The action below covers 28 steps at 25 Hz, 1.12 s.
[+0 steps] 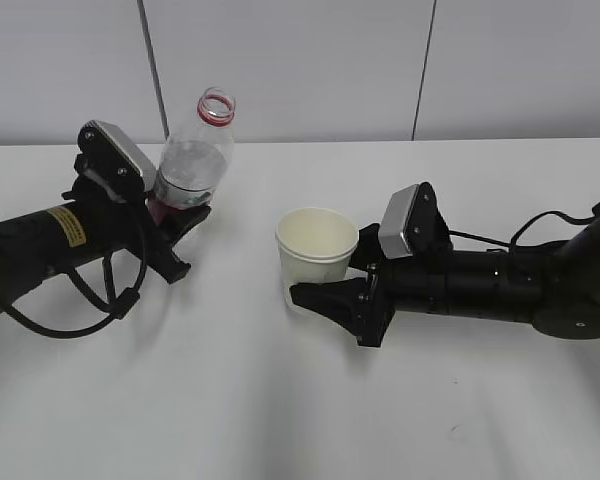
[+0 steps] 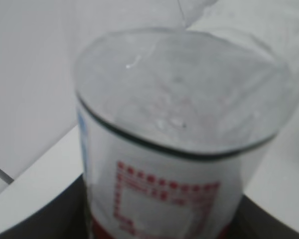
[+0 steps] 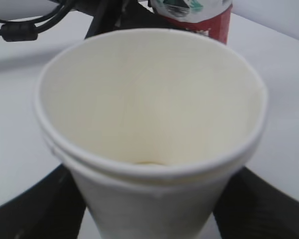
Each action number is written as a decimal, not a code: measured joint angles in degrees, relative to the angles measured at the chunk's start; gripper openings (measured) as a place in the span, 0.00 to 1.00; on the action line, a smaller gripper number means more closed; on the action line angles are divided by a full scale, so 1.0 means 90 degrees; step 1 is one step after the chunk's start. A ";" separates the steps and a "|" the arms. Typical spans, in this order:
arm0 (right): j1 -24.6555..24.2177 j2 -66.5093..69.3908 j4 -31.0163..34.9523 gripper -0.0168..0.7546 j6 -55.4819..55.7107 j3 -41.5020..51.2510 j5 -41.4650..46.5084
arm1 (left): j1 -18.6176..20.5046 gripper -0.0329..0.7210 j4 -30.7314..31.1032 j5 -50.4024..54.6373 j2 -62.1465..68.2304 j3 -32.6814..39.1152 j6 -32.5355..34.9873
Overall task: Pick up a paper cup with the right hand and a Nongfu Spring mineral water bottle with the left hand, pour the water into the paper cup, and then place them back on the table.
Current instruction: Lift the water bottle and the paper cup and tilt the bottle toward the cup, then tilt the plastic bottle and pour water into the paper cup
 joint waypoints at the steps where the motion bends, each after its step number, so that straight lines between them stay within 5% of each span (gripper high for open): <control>1: 0.0015 0.0000 -0.0015 0.70 0.0000 -0.0015 0.0000 | 0.0000 0.54 -0.0007 0.0000 -0.0006 0.0000 0.0169; 28: 0.0219 0.0000 -0.0442 0.70 0.0783 -0.0933 0.1065 | -0.0123 0.54 -0.1728 -0.0107 -0.0131 -0.0108 0.4146</control>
